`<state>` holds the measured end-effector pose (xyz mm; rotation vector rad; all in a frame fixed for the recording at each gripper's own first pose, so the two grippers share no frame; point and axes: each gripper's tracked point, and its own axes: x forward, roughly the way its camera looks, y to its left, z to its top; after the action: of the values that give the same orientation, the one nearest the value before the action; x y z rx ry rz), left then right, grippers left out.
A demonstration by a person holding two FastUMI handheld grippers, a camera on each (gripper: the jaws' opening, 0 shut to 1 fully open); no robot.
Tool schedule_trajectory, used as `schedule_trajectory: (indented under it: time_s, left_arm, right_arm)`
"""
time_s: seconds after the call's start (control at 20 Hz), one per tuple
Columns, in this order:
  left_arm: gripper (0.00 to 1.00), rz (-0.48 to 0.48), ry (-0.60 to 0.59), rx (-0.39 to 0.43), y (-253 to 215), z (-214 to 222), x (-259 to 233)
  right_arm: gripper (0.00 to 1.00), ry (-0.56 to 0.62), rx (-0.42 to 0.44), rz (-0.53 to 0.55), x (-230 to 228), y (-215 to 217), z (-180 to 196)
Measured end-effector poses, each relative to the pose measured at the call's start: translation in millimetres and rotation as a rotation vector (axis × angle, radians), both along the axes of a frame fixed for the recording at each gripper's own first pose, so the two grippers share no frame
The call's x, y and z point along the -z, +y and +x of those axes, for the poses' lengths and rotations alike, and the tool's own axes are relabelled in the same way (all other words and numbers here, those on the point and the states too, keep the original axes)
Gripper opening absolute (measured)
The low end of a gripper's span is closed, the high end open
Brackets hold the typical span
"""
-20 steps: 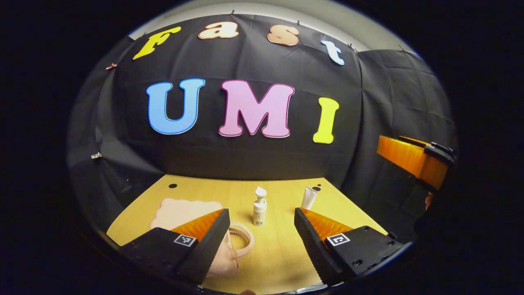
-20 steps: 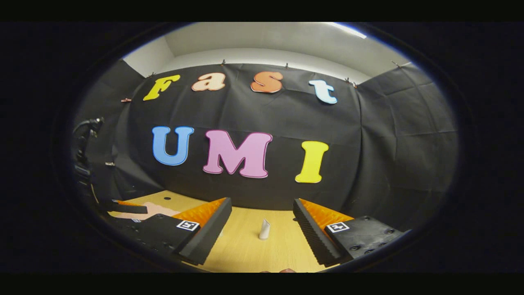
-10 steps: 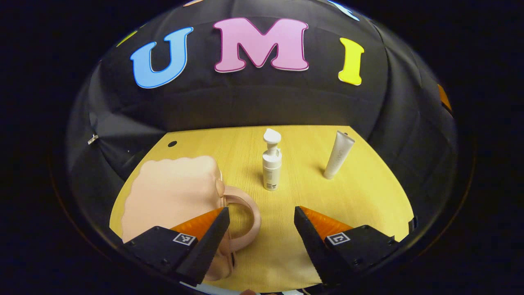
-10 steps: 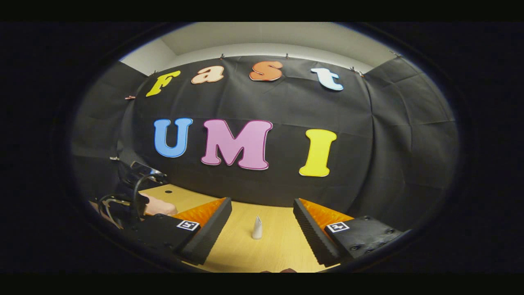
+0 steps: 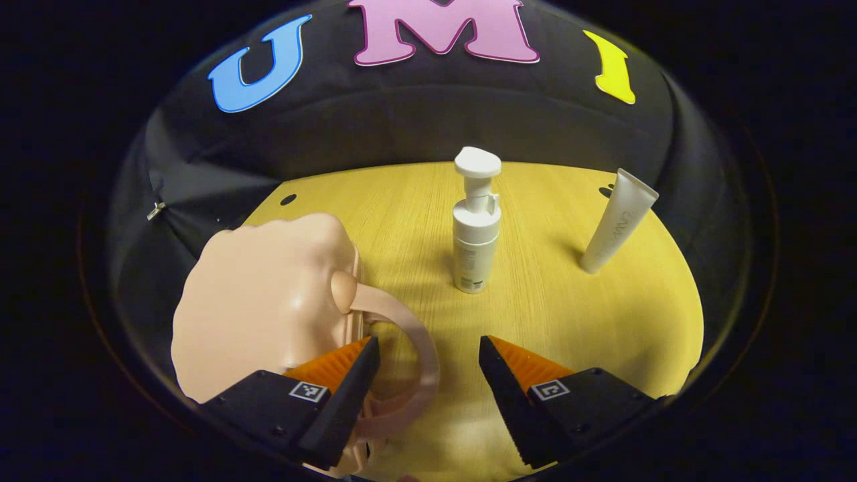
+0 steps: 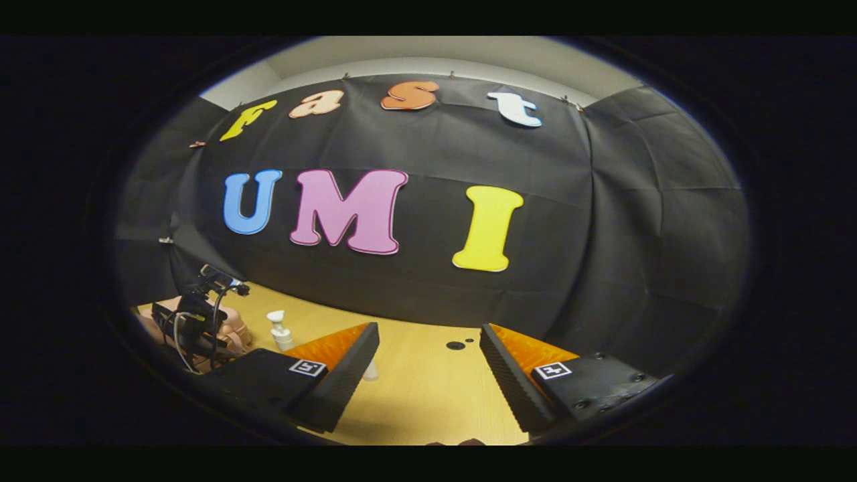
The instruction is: First open the suitcase, pack the skin care products into it, and then close the suitcase.
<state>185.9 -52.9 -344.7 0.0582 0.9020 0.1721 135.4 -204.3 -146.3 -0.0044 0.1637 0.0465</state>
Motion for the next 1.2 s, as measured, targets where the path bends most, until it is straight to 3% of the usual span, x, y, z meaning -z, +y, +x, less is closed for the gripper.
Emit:
schedule_trajectory:
  time_s: [0.15, 0.25, 0.35, 0.5, 0.8, 1.0, 1.2]
  left_arm:
    - [0.18, 0.003, 0.061, 0.001, 6.4, -5.2, 12.4]
    - [0.20, 0.001, 0.057, 0.003, 5.6, -3.6, 8.5]
    - [0.14, 0.004, 0.053, 0.011, 3.7, -4.1, 0.4]
    - [0.13, -0.022, 0.051, 0.022, 0.4, -5.7, -24.8]
    - [0.13, -0.066, -0.031, 0.012, 22.6, -9.4, -109.4]
    - [0.13, -0.134, -0.134, -0.005, 64.8, -20.9, -177.7]
    - [0.13, -0.191, -0.220, -0.021, 139.7, -40.7, -237.4]
  right_arm:
    - [0.96, 0.019, 0.007, 0.014, 6.8, -4.7, 4.8]
    - [0.96, 0.021, 0.000, 0.016, 9.0, -4.2, 7.9]
    - [0.96, 0.016, -0.006, 0.009, 11.9, -3.0, 10.3]
    - [0.96, 0.026, -0.013, 0.023, 16.9, 4.2, 11.4]
    - [0.96, 0.016, -0.043, 0.045, 12.1, 35.3, 14.2]
    - [0.96, -0.020, -0.075, 0.039, -13.1, 72.5, 13.8]
    - [0.96, -0.066, -0.090, 0.004, -31.6, 123.3, 9.5]
